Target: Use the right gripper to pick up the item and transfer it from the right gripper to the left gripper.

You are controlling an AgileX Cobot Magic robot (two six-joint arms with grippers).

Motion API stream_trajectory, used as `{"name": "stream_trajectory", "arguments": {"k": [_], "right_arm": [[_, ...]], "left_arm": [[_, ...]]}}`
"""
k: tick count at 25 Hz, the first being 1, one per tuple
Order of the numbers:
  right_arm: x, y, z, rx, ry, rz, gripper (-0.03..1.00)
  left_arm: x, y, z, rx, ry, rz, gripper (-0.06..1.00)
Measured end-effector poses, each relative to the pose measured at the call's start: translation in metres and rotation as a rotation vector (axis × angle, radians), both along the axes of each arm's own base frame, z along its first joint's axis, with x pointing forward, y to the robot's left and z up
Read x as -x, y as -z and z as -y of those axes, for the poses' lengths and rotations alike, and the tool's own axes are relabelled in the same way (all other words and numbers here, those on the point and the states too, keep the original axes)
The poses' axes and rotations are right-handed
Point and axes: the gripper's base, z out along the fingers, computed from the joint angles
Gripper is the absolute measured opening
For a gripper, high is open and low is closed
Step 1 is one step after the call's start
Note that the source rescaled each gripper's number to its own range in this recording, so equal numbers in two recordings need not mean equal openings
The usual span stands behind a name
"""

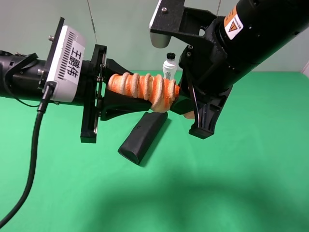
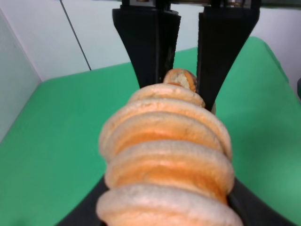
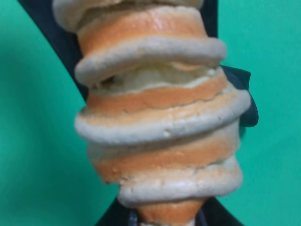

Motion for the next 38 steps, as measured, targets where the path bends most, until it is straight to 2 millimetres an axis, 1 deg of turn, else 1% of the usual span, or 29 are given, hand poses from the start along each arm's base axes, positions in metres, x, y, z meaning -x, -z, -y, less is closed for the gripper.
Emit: {"name": "stream_trajectory", "arguments": {"k": [11,12,13,14,16,17,18,20,22,26,30,34,38], "right_arm": [[0.0,0.0,-0.001,-0.007,0.0,0.006,0.0],[-0.001,-0.001,0.0,-0.005,-0.001,0.011,0.03],[-0.001,-0.001,-0.001,-0.007,-0.001,0.013,0.11],[-0.001,-0.001,-0.001,-0.007,-0.001,0.014,0.26],[-0.001,-0.001,-0.001,-0.017,0.0,0.013,0.62],[-0.001,-0.001,-0.002,-0.021,-0.001,0.017,0.78],[-0.001,-0.002,-0.002,-0.025,-0.001,0.02,0.87],[-0.001,-0.002,-0.002,-0.027,-0.001,0.021,0.95],[-0.002,-0.002,-0.002,-0.024,-0.002,0.026,0.98],[-0.003,-0.002,-0.001,-0.017,0.012,0.036,1.0],[-0.008,-0.002,0.003,0.005,0.08,0.07,1.0],[-0.007,-0.009,0.015,0.051,0.126,0.1,1.0],[0.005,-0.023,0.034,0.089,0.152,0.102,1.0]], "left_arm": [[0.0,0.0,0.0,0.0,-0.001,0.0,0.12],[0.0,0.0,0.0,0.001,-0.002,0.0,0.12],[0.0,0.0,0.0,0.001,-0.002,0.0,0.11],[0.0,0.0,0.0,0.002,-0.003,-0.001,0.1],[-0.001,-0.001,0.0,0.004,-0.008,0.0,0.09],[-0.001,-0.001,0.0,0.003,-0.007,0.0,0.09],[-0.001,-0.001,0.0,0.004,-0.006,0.0,0.09],[-0.001,-0.001,0.0,0.004,-0.006,0.001,0.09],[-0.001,-0.001,0.0,0.005,-0.006,0.002,0.09],[-0.001,-0.001,0.0,0.005,-0.006,0.002,0.07],[-0.001,-0.001,0.0,0.005,-0.006,0.002,0.07],[-0.001,-0.001,0.0,0.005,-0.006,0.002,0.07],[-0.001,-0.001,0.0,0.005,-0.006,0.002,0.07]]}}
